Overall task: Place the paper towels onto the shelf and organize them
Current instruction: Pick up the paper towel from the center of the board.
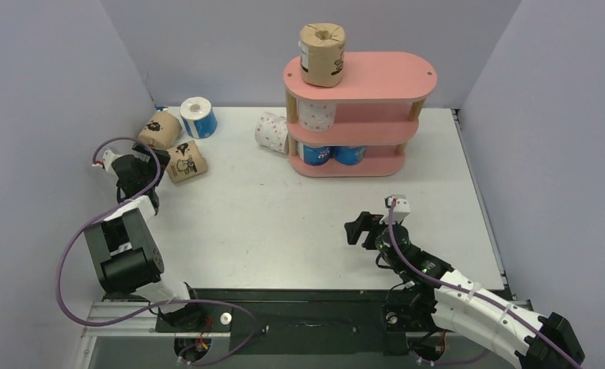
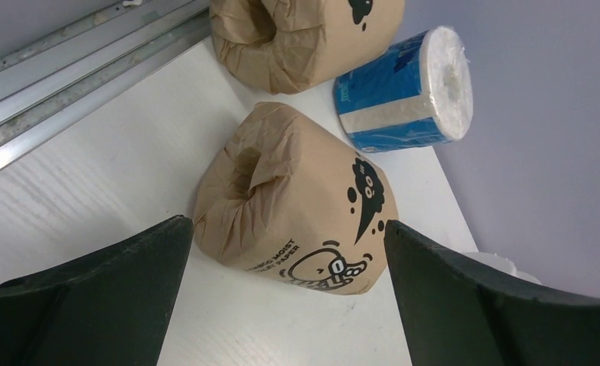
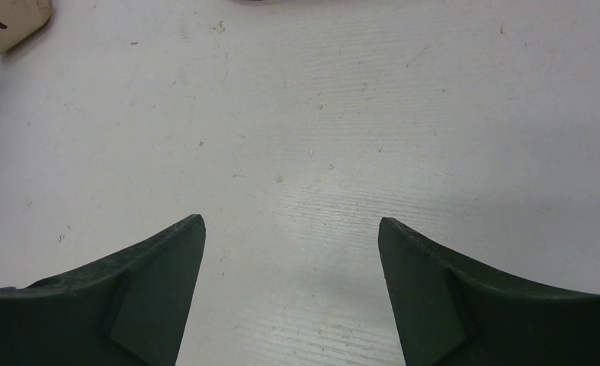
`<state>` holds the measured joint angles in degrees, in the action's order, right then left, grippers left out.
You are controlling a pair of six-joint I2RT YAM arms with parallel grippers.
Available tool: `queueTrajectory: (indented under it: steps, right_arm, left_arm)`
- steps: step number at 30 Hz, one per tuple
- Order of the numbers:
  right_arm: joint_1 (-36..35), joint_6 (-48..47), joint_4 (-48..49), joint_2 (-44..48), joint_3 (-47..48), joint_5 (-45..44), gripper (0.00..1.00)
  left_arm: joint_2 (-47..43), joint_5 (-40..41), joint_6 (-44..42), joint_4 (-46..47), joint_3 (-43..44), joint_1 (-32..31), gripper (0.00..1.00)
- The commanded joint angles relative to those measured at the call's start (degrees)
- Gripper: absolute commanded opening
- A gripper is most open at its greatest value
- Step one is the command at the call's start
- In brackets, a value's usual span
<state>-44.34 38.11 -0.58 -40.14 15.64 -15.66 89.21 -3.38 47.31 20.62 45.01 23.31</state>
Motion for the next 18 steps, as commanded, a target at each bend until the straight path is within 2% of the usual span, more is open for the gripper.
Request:
queueTrajectory:
  steps: [1,7,18]
  right_arm:
    - [0.1,-0.9,0.8,0.7,-0.7,-1.6,0.8]
    - [0.5,-0.6,1.2,0.5,-0.9,-1.6,0.79]
    - [0.8,-0.2,2.1,-0.8,-1.2,-1.1,0.79]
  left_arm:
    - [3.0,-3.4,-0.4,8.7,2.9,0.2,0.96]
    - [5.6,-5.9,1.8,11.7,1.2,-1.0,0.96]
    - [4.0,-8.3,4.3,16.3,-3.9,-6.1,0.97]
